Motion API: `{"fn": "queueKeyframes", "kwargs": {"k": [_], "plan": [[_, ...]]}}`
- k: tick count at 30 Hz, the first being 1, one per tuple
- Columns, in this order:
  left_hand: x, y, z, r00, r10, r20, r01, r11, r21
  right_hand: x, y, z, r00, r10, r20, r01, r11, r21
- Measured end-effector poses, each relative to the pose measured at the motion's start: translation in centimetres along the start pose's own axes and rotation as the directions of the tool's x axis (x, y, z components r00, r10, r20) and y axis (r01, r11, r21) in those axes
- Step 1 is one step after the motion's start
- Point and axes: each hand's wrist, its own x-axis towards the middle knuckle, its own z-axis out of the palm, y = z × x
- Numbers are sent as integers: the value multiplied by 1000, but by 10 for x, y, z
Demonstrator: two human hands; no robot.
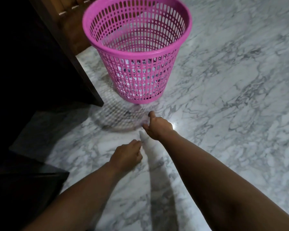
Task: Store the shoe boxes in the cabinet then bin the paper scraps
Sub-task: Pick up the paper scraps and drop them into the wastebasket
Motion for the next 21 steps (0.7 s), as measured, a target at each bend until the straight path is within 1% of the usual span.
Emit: {"fn": "queueKeyframes", "kwargs": {"k": [3, 5, 8, 10, 12, 15, 17, 19, 21], "plan": [[0, -22, -14, 984, -172, -40, 166, 977, -135, 8, -11, 7, 999, -5, 42, 6, 1000, -18], [-5, -36, -19, 967, -250, -53, 236, 952, -197, 8, -16, 15, 998, -13, 62, 15, 999, -47], [-16, -52, -14, 959, -274, -71, 257, 948, -185, 0, -13, 27, 997, -70, 37, 76, 980, -185], [-23, -57, -7, 957, -283, -60, 271, 950, -158, -9, -4, 33, 991, -130, 14, 130, 964, -231], [-28, -57, -2, 950, -305, -65, 291, 943, -160, -19, 6, 39, 985, -171, -3, 167, 965, -200], [-25, -45, -3, 943, -324, -69, 305, 931, -200, -35, 21, 42, 984, -175, -38, 170, 979, -116], [-17, -30, -9, 945, -323, -56, 301, 923, -239, -46, 34, 36, 984, -169, -47, 164, 981, -103], [-7, -13, -18, 952, -298, -72, 262, 912, -315, -55, 48, 21, 991, -116, -62, 111, 991, -75], [5, 5, -33, 962, -242, -124, 175, 901, -398, -59, 60, -5, 985, -15, -171, 27, 997, 70]]}}
